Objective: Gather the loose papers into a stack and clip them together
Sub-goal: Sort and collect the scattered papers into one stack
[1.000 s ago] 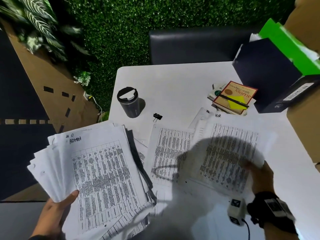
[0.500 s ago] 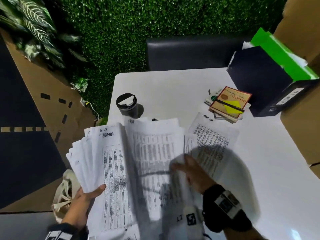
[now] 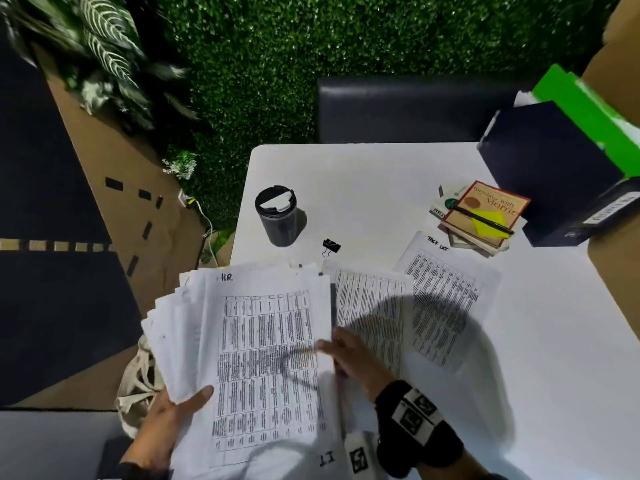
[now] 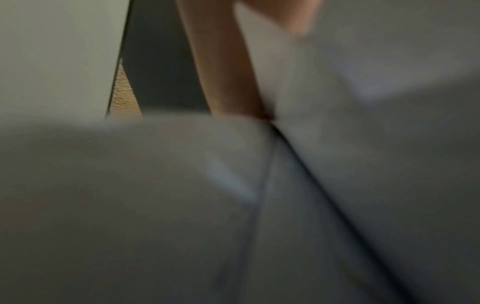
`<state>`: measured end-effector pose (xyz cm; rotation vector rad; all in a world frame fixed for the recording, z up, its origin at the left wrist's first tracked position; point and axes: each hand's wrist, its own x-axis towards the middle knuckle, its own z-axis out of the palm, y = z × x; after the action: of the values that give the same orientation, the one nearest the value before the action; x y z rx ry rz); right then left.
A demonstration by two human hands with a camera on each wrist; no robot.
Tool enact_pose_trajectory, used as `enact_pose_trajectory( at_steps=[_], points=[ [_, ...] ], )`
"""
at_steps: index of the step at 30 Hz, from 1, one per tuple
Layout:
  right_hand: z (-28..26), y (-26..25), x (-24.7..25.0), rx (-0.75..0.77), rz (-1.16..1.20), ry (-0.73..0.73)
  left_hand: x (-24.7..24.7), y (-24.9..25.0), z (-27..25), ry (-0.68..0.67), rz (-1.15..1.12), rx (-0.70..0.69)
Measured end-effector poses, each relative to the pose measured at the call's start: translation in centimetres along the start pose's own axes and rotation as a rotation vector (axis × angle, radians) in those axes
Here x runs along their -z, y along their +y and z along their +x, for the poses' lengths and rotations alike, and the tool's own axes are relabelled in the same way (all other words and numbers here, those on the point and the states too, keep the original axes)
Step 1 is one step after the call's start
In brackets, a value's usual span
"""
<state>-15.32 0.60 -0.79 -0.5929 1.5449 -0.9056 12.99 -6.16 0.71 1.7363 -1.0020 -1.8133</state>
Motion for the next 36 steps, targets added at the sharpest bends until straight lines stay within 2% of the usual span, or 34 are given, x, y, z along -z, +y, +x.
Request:
enact_pose_trajectory(
  at_steps=[1,3,5,7,11,13,18,22,26,30,32,36],
  points=[
    [0.1,0.1,0.8,-0.003,-0.008,0.072,0.3,-0.2,-0.1,0.045,0.022,-0.029],
    [0.7,1.0,3.0,-0.034,-0.058,0.367,1.4,-0.2,-0.1,0.139,0.015,-0.058],
    [1.0,2.1,5.2,-0.156,-0.274,0.634,3.1,-0.7,0.3,0.175,-0.072,-0.055],
    [0.7,2.8,6.8,-0.334,-0.412,0.718,4.0,-0.9,0.5,0.222,-0.042,-0.013],
    [0.6,3.6,7.6,-0.425,-0.468,0.745,8.1,-3.8,2.7,0.332,-0.085,0.01],
    [1.3,4.1,7.3,-0.435,-0.507,0.751,8.1,-3.5,2.3,0.36,-0.11,0.015],
    [2.3,4.2,7.2,-0.387,-0.407,0.75,6.5,-1.8,0.2,0.303,-0.175,-0.055],
    [2.3,4.0,7.9,-0.397,-0.431,0.726,6.6,-1.6,-0.2,0.317,-0.166,-0.105],
    [2.5,3.9,8.4,-0.387,-0.471,0.719,6.4,-0.7,-0.9,0.353,-0.091,-0.107],
    [2.0,3.8,6.8,-0.409,-0.598,0.733,7.2,-1.4,-0.6,0.412,-0.082,-0.114],
    [1.7,3.9,5.8,-0.436,-0.678,0.696,7.5,-2.0,0.0,0.382,-0.114,-0.091],
    [2.3,4.0,5.6,-0.438,-0.633,0.714,7.0,-1.7,-0.3,0.39,-0.117,-0.07]
  ],
)
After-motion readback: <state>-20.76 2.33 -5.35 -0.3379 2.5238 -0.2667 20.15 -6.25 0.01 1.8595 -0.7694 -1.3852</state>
